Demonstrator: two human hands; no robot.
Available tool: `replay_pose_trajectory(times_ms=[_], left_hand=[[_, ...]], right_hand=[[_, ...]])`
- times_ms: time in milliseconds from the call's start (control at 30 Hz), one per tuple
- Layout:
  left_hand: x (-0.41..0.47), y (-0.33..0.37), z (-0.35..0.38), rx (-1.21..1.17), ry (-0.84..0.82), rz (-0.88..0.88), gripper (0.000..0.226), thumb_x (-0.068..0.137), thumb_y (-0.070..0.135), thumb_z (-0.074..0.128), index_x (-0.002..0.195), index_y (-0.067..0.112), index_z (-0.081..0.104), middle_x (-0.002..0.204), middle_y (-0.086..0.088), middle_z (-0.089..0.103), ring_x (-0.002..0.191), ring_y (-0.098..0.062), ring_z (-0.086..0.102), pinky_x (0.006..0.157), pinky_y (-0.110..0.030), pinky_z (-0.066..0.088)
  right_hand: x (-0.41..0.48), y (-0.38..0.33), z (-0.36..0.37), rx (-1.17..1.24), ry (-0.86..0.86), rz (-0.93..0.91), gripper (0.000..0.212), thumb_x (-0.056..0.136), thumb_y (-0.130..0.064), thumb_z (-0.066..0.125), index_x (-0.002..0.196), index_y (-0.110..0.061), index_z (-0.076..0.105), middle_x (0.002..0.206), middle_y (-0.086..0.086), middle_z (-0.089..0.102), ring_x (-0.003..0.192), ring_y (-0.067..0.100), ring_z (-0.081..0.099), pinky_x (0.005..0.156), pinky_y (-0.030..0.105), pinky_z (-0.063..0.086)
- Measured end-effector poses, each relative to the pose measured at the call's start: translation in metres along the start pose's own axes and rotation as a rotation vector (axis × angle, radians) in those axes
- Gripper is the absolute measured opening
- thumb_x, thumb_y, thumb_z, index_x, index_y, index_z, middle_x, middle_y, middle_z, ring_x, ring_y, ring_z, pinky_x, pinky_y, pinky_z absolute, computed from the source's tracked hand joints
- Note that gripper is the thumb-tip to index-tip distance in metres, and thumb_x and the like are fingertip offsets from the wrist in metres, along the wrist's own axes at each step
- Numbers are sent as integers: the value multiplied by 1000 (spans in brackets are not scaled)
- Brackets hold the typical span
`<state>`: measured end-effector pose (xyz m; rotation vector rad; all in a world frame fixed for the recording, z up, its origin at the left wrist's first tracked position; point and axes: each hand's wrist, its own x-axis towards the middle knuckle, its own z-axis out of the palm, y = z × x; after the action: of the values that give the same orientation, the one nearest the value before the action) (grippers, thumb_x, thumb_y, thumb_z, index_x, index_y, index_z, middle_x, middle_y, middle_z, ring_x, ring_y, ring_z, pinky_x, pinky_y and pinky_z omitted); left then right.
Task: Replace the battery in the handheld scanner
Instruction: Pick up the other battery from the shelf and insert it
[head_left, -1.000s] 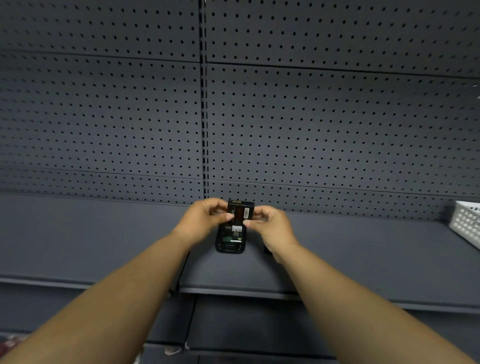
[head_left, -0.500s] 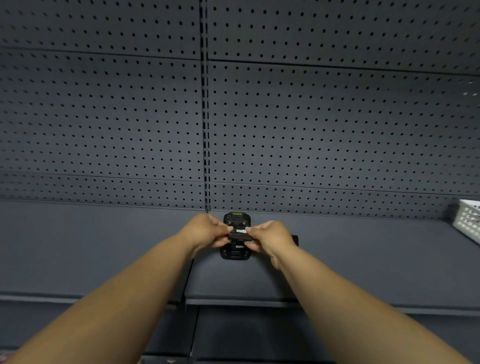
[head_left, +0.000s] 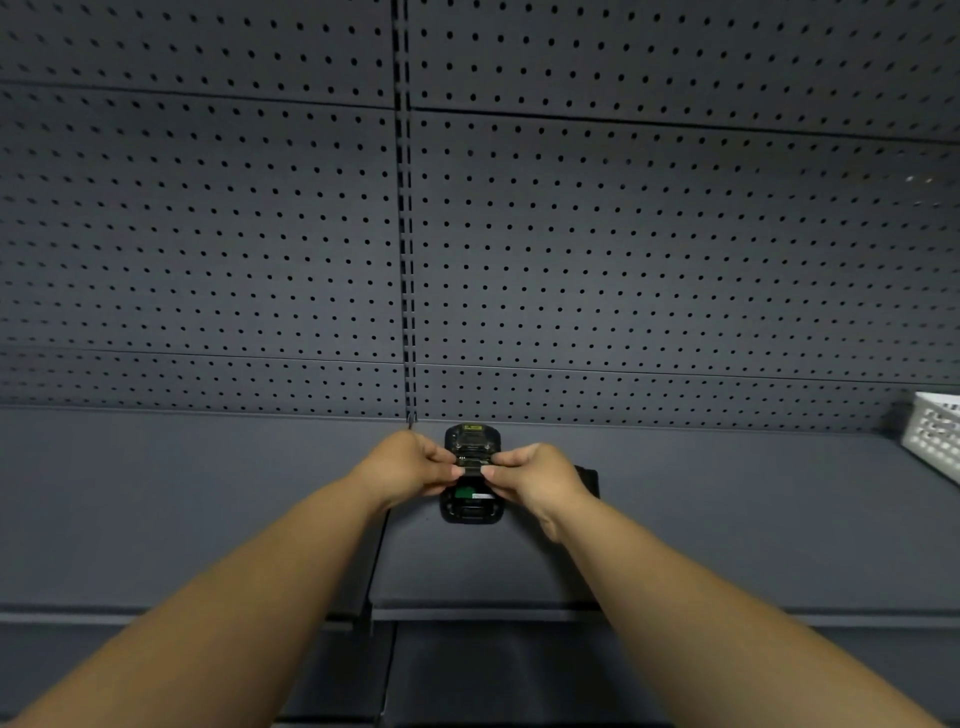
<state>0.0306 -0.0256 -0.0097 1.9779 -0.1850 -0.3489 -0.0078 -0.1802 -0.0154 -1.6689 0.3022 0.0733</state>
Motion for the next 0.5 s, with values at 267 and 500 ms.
replay_pose_trajectory(times_ms=[267,500], left_hand=[[6,-10,5,319,53,101,36,84,12,68,117,2,63,117,-13,67,104,-19,61,91,-21,40],[7,-17,5,416,27,167,32,87,10,63,118,3,60,118,-14,66,100,-15,59,87,-19,40]], right_hand=[[3,10,1,-293,72,-66,46,83,-9,69,127,-2,58,123,17,65,111,25,64,104,36,47],[0,6,4,-591,111,-180,41,86,-19,66,126,-8,61,126,9,65,115,21,61,98,25,44]])
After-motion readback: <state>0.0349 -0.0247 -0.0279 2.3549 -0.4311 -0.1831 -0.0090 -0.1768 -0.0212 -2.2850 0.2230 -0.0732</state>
